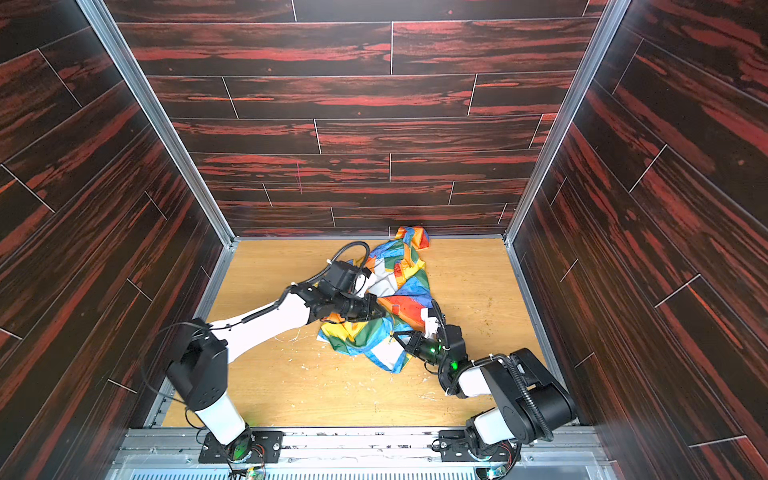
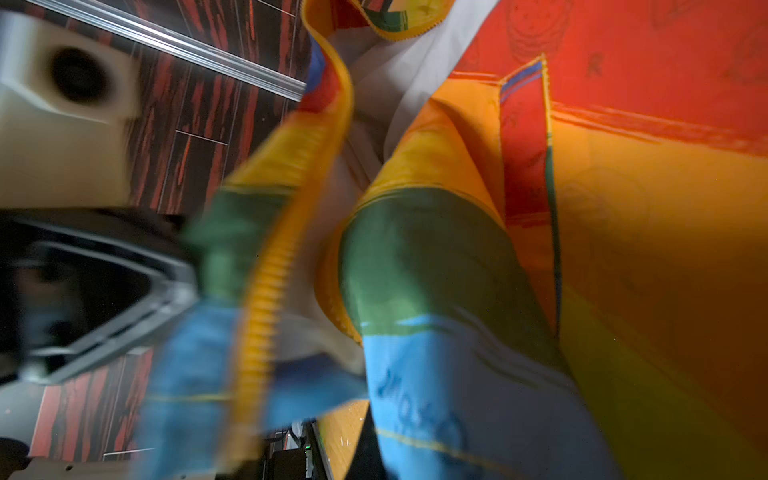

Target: Zip up the jacket

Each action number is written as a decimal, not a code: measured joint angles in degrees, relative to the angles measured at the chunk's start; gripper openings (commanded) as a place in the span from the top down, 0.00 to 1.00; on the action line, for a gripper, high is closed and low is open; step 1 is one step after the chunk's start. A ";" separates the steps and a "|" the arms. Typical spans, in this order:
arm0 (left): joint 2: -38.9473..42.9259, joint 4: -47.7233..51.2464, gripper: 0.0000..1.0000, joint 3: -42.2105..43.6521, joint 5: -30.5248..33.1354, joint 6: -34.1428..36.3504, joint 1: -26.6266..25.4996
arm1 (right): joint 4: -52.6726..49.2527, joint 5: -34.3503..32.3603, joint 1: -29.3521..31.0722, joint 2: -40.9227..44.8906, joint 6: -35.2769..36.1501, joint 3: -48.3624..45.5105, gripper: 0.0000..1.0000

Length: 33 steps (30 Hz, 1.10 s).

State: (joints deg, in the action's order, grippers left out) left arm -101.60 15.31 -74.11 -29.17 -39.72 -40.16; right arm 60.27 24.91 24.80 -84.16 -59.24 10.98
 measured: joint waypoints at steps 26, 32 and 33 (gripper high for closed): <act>-1.01 1.27 0.41 15.26 11.74 0.50 1.62 | -1.97 0.22 0.31 0.13 0.31 0.13 1.00; 2.45 3.82 0.41 18.45 15.26 1.01 3.82 | -1.22 0.44 1.49 -2.08 0.31 0.31 1.00; 3.17 5.09 0.41 18.91 16.39 1.29 4.57 | -1.07 0.44 1.70 -2.43 0.28 0.44 1.00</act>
State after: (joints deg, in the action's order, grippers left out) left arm -98.43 20.40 -55.20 -12.78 -38.44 -35.59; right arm 59.20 25.34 26.50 -86.59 -58.96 11.42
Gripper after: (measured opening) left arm 0.589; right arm 0.059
